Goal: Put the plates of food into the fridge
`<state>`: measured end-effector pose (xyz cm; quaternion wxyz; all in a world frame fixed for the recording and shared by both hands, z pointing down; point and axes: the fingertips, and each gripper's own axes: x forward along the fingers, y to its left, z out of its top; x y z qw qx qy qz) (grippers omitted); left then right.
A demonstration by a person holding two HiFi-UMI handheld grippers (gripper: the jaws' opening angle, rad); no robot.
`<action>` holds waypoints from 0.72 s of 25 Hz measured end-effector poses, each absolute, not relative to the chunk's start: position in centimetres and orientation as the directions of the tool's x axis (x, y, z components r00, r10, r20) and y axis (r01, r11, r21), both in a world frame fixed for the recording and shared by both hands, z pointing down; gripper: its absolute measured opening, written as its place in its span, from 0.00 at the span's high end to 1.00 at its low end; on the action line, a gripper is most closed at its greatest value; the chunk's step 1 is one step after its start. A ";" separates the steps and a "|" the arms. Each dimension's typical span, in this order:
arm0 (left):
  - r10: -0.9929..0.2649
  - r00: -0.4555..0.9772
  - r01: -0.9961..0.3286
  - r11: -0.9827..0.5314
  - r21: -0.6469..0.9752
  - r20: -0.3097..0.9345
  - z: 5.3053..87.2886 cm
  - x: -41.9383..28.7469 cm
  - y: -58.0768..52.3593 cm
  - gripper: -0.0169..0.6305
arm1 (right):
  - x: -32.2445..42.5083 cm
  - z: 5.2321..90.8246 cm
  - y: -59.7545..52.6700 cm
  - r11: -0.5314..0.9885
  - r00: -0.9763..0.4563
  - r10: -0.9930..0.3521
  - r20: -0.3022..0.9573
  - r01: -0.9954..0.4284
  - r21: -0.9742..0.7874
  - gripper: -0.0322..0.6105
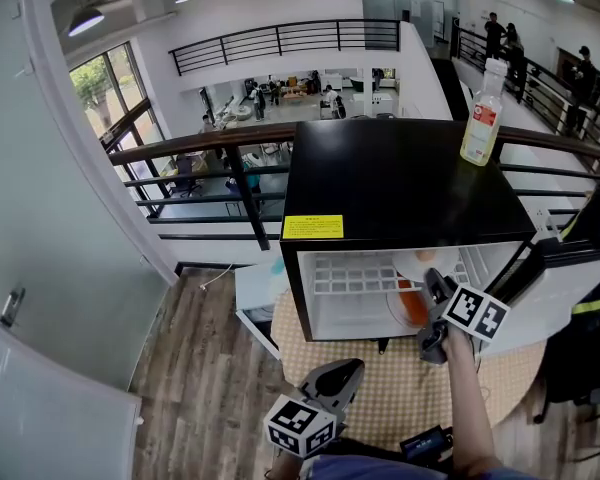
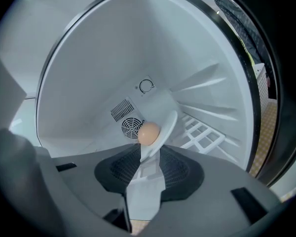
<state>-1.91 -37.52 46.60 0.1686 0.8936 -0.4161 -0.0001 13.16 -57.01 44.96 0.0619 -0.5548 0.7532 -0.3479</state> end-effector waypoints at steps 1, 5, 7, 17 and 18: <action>-0.743 0.655 -0.743 -0.598 0.302 0.140 46.6 -1.9 -37.5 0.95 | 13.2 44.9 -57.0 0.142 -0.373 -0.880 0.295 -0.798 -0.585 0.77; -0.738 0.661 -0.737 -0.605 0.303 0.134 46.7 -1.8 -37.5 0.95 | 13.4 45.2 -56.7 0.142 -0.347 -0.877 0.332 -0.847 -0.512 0.67; -0.736 0.663 -0.735 -0.607 0.303 0.135 46.7 -1.7 -37.4 0.95 | 13.3 45.6 -56.5 0.149 -0.341 -0.871 0.354 -0.869 -0.471 0.51; -0.742 0.655 -0.743 -0.598 0.301 0.143 46.8 -2.4 -37.1 0.95 | 13.4 46.2 -55.7 0.104 -0.240 -0.880 0.409 -0.939 -0.327 0.48; -0.743 0.653 -0.744 -0.596 0.301 0.145 46.8 -2.5 -37.0 0.95 | 13.5 46.4 -55.5 0.093 -0.233 -0.880 0.414 -0.939 -0.332 0.47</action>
